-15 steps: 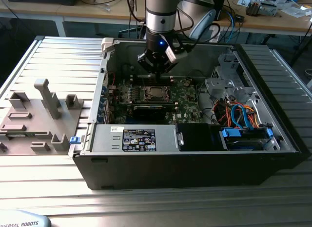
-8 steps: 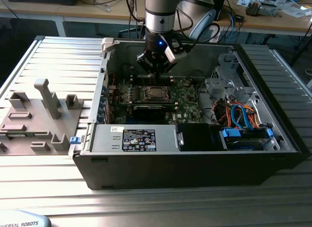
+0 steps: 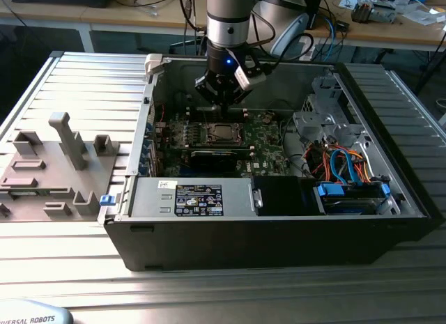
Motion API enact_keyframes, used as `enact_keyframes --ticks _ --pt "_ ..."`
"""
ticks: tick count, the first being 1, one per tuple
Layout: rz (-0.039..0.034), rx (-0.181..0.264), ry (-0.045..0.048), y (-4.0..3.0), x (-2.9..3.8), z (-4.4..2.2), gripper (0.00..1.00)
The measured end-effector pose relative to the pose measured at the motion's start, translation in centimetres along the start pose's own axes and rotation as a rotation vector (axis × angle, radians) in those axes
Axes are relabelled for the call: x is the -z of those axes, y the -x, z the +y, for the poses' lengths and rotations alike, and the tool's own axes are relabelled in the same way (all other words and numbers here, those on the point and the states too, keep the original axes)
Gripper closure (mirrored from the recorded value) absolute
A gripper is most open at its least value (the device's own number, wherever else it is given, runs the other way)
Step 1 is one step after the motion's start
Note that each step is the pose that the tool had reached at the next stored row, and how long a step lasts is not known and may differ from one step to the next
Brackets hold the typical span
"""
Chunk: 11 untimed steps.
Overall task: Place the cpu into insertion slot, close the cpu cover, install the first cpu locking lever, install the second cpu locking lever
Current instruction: 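Install the first cpu locking lever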
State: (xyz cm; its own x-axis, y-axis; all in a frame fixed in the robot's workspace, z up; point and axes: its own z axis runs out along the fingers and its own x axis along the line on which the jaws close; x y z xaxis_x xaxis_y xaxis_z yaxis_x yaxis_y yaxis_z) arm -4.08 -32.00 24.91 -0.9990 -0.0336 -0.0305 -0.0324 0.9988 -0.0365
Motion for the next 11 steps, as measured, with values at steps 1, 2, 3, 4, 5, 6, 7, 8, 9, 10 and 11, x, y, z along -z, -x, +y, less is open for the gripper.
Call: enact_keyframes --ticks 1,2,3,4,5,6,7,8,9,10,11 --pt "0.0000 0.000 0.0000 -0.04 -0.01 0.00 0.89" --pt "0.0000 0.000 0.0000 -0.09 -0.01 0.00 0.89" --pt "0.0000 0.000 0.0000 -0.13 -0.02 0.00 0.89" --pt "0.0000 0.000 0.0000 -0.15 -0.02 0.01 0.89" --pt "0.0000 0.000 0.0000 -0.18 -0.02 0.01 0.89" --pt "0.0000 0.000 0.0000 -0.21 -0.02 0.01 0.89" --pt "0.0000 0.000 0.0000 -0.24 -0.03 0.01 0.89" --pt "0.0000 0.000 0.0000 -0.27 -0.03 0.01 0.89" --pt "0.0000 0.000 0.0000 -0.30 -0.03 0.01 0.89" --pt "0.0000 0.000 0.0000 -0.33 -0.03 0.01 0.89" --pt "0.0000 0.000 0.0000 -0.36 -0.03 0.01 0.89"
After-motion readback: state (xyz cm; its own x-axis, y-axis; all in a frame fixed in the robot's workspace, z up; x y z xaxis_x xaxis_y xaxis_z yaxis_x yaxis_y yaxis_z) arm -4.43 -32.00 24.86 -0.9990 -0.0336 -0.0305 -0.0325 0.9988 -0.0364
